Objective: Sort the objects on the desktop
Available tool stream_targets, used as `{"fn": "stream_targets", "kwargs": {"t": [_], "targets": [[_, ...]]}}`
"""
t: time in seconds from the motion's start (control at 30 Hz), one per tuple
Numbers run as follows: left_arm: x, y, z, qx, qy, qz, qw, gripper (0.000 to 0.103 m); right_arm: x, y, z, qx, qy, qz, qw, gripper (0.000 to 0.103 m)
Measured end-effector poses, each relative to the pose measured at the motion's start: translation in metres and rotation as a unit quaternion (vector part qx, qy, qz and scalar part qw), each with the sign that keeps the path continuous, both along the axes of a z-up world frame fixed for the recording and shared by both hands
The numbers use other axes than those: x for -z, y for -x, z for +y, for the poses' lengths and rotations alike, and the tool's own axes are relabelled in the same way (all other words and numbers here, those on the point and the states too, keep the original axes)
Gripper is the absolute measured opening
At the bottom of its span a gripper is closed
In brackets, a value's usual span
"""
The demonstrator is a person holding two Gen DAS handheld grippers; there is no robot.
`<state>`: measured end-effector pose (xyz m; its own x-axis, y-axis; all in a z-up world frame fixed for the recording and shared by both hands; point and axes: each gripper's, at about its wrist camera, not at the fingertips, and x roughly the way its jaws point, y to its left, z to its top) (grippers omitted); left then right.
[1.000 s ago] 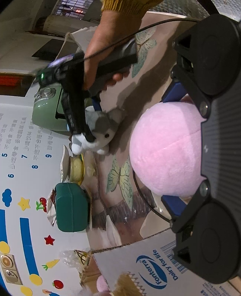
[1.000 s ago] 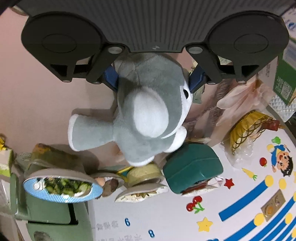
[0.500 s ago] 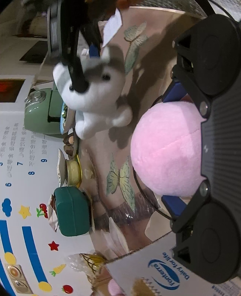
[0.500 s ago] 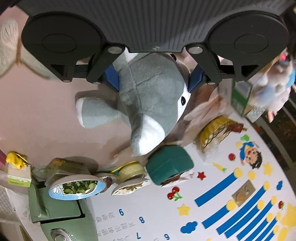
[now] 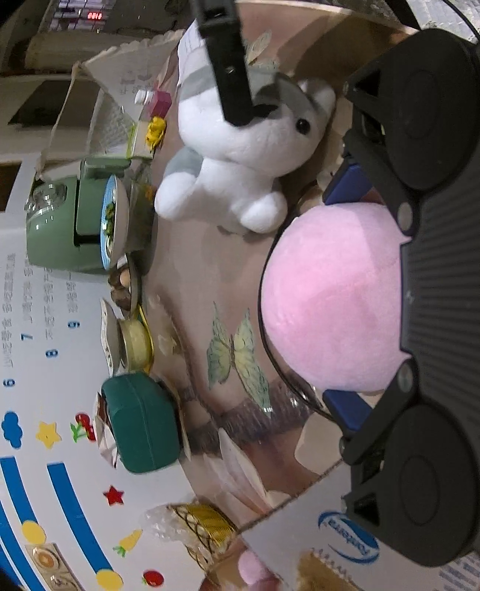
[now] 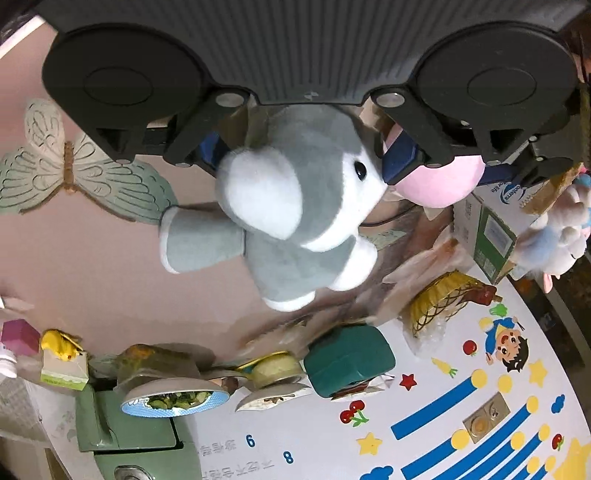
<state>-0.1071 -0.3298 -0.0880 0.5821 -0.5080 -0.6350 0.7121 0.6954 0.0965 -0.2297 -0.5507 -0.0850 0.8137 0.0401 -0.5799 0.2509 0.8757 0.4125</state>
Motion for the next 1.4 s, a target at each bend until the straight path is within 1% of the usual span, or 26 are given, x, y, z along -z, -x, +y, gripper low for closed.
{"fn": "stream_targets", "kwargs": {"t": [0.13,0.23,0.33,0.43,0.63,0.73,0.83,1.03,1.2,1.33,1.4], "targets": [[-0.010,0.004,0.003,-0.010,0.002,-0.019,0.9998,0.103,0.005,-0.001,0.003,0.011,-0.001,-0.011,1.000,0.103],[-0.013,0.006,0.003,-0.015,-0.005,-0.021,0.9997,0.103,0.011,-0.005,0.007,0.020,-0.011,-0.017,1.000,0.103],[-0.012,0.008,0.003,-0.012,-0.011,-0.014,0.9998,0.103,0.020,-0.011,0.010,0.028,-0.025,-0.020,0.999,0.103],[-0.009,0.005,0.003,-0.013,-0.013,0.009,0.9998,0.103,0.026,-0.015,0.013,0.028,-0.038,-0.020,0.999,0.103],[0.000,-0.004,-0.001,-0.011,-0.008,0.054,0.9984,0.103,0.027,-0.020,0.015,0.024,-0.031,-0.023,0.999,0.103],[0.006,-0.004,-0.008,-0.012,-0.022,0.048,0.9985,0.103,0.027,-0.020,0.016,0.024,-0.029,-0.023,0.999,0.103],[0.007,-0.006,-0.012,-0.011,-0.021,0.041,0.9988,0.103,0.026,-0.020,0.019,0.024,-0.024,-0.022,0.999,0.103],[0.010,-0.006,-0.011,-0.005,-0.012,0.032,0.9994,0.103,0.023,-0.023,0.024,0.020,-0.009,-0.013,1.000,0.103],[0.008,-0.009,-0.005,-0.004,0.006,0.042,0.9991,0.103,0.023,-0.025,0.023,0.019,-0.013,-0.010,1.000,0.103],[0.007,-0.014,0.003,-0.014,0.028,0.063,0.9976,0.103,0.026,-0.023,0.016,0.024,-0.034,-0.013,0.999,0.103],[0.005,-0.014,0.006,-0.022,0.034,0.061,0.9973,0.103,0.026,-0.023,0.013,0.024,-0.041,-0.013,0.999,0.103]]}}
